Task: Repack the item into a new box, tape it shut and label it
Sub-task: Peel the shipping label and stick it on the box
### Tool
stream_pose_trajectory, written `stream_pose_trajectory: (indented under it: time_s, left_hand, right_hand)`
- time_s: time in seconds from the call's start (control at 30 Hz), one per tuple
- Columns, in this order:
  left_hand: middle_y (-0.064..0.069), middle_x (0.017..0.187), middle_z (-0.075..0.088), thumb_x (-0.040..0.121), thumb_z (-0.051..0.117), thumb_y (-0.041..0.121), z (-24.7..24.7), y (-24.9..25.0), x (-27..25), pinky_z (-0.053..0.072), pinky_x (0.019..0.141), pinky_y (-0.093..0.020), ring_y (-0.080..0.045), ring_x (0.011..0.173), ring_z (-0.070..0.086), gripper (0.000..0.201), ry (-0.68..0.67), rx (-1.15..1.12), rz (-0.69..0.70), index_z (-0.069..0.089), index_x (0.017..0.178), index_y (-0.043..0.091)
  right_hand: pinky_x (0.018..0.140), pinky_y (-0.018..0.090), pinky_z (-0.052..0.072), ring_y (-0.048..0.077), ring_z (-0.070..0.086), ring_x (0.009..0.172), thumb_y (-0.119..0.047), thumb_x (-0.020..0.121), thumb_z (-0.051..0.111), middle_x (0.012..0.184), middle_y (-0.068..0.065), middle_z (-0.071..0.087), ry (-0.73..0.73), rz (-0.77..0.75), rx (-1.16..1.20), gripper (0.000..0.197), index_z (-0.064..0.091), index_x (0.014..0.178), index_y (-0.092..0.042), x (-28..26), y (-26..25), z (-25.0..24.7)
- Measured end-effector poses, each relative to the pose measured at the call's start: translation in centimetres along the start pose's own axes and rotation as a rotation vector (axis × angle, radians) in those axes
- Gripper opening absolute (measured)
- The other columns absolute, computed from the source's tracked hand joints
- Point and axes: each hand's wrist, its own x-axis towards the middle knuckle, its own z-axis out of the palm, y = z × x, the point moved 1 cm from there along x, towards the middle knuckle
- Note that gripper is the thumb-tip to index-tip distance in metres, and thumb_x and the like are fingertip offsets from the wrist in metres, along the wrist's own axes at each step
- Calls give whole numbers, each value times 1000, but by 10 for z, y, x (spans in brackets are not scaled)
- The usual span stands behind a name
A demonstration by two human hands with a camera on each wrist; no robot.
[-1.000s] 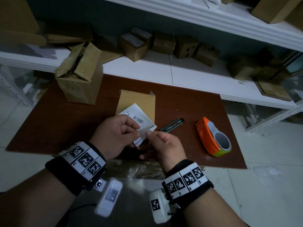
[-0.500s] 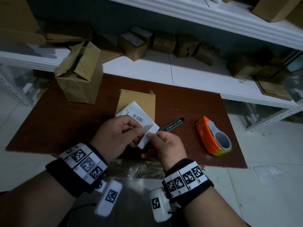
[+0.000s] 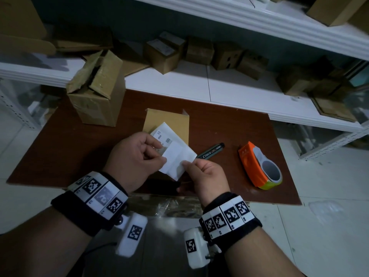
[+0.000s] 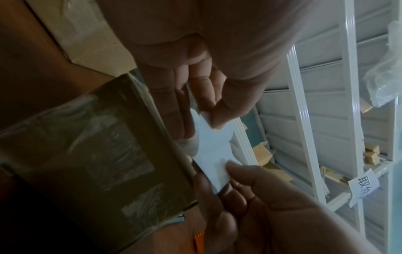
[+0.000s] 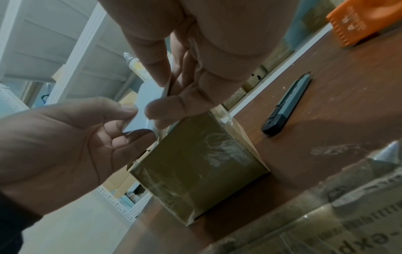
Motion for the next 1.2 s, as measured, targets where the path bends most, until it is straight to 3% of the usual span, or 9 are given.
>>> stream_pose_trajectory:
  time_s: [0.33, 0.47, 0.53, 0.6, 0.7, 0.9, 1.0, 1.13, 1.2]
  left_hand:
    - [2, 83, 66, 82, 71, 5, -2, -4, 0, 57, 78, -52, -15, 83, 67, 28, -19, 37, 69, 55, 84, 27]
    - [14, 87, 71, 91, 63, 8, 0, -1, -5, 57, 80, -38, -6, 86, 66, 28, -69, 110, 115, 72, 85, 34]
    - [19, 90, 73, 90, 66, 12, 1, 0, -6, 57, 84, -32, 0, 90, 67, 21, -70, 86, 100, 75, 88, 31]
    - [15, 93, 74, 85, 74, 21, 1, -3, -5, 59, 83, -35, -2, 92, 68, 10, -66, 71, 93, 76, 93, 27]
    - [16, 99, 72, 78, 82, 30, 4, -10, -5, 60, 82, -36, -2, 97, 67, 17, -45, 111, 64, 74, 93, 31]
    - [17, 88, 71, 80, 80, 27, 9, -9, -7, 60, 75, -39, -3, 86, 67, 16, -48, 202, 102, 67, 84, 35]
    - [18, 87, 68, 79, 81, 24, 9, -9, -5, 59, 77, -35, 0, 88, 65, 20, -33, 178, 88, 61, 81, 30]
    - [8, 81, 71, 77, 83, 20, 7, -13, -1, 59, 73, -48, -10, 82, 69, 33, 5, 68, 20, 52, 82, 32]
    - [5, 74, 70, 76, 83, 20, 5, -12, 0, 59, 68, -48, -13, 73, 69, 35, 51, 62, 6, 51, 84, 29]
  right_hand:
    - [44, 29, 51, 26, 57, 45, -9, 98, 62, 64, 16, 65, 20, -13, -20, 30, 64, 68, -7, 1, -1, -2]
    - [45, 29, 52, 25, 58, 46, -10, 98, 62, 66, 17, 66, 15, -16, -33, 28, 65, 71, -7, 1, 1, -2]
    - [46, 29, 52, 26, 59, 47, -11, 99, 61, 66, 18, 67, 11, -14, -34, 28, 66, 71, -8, 1, 1, -2]
    - [47, 30, 52, 26, 59, 47, -11, 99, 60, 67, 18, 67, 9, -11, -25, 28, 67, 72, -9, 1, 0, -2]
    - [49, 31, 51, 25, 59, 48, -13, 100, 58, 68, 16, 67, 2, -8, -2, 24, 68, 79, -10, 0, 0, 0]
    - [51, 32, 53, 25, 65, 59, -24, 99, 63, 82, 18, 71, -32, -34, 3, 20, 71, 106, -7, 2, 6, 1]
    - [52, 32, 55, 25, 68, 61, -19, 99, 63, 84, 18, 74, -3, -29, -38, 14, 72, 101, -9, 3, 7, -1]
    - [50, 33, 55, 28, 65, 59, -16, 99, 63, 86, 21, 73, 26, 7, -14, 13, 70, 98, -5, 6, 7, -3]
    - [49, 32, 54, 29, 63, 56, -16, 99, 63, 86, 23, 71, 38, 13, -5, 15, 70, 98, -4, 8, 7, -4]
